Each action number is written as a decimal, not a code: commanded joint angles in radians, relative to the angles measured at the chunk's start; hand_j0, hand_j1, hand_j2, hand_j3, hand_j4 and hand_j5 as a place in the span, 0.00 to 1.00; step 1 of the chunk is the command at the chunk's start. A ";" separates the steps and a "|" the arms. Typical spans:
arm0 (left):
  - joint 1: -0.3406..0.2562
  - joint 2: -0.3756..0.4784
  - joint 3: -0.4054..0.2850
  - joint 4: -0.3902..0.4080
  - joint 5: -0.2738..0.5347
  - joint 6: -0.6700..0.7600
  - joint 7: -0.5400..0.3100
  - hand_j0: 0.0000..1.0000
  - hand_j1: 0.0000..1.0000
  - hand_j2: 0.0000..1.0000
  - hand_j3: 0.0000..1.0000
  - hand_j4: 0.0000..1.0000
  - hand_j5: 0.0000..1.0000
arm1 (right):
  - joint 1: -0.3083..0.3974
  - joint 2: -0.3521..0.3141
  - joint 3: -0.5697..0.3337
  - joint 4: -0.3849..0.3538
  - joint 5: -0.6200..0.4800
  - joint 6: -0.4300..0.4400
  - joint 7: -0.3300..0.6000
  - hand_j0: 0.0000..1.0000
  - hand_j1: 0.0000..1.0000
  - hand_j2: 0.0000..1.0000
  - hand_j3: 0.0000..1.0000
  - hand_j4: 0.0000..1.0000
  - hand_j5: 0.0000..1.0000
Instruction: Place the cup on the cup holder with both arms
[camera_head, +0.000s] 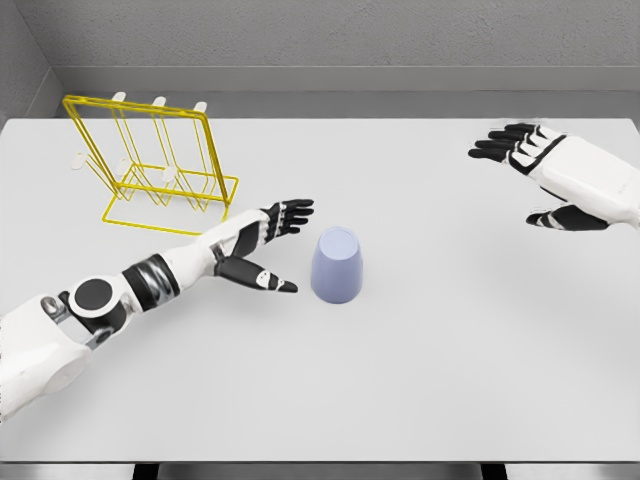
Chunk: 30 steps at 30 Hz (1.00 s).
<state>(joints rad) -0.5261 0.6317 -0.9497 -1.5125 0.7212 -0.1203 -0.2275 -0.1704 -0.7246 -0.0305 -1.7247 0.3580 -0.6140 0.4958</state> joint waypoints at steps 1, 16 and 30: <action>0.000 -0.026 -0.017 0.003 0.003 0.002 0.000 1.00 1.00 1.00 1.00 1.00 1.00 | 0.000 0.039 -0.057 0.002 -0.013 0.003 0.001 1.00 1.00 1.00 1.00 1.00 1.00; -0.018 -0.102 -0.029 0.037 0.011 0.033 0.003 1.00 1.00 1.00 1.00 1.00 1.00 | 0.095 0.076 -0.169 -0.001 -0.013 0.003 0.003 1.00 1.00 1.00 1.00 1.00 1.00; -0.035 -0.124 -0.031 0.090 0.011 0.033 0.003 1.00 1.00 1.00 1.00 1.00 1.00 | 0.095 0.083 -0.167 -0.009 -0.014 0.003 0.003 1.00 1.00 1.00 1.00 1.00 1.00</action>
<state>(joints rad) -0.5614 0.5076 -0.9808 -1.4226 0.7286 -0.0874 -0.2248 -0.0752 -0.6410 -0.1977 -1.7324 0.3510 -0.6134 0.4991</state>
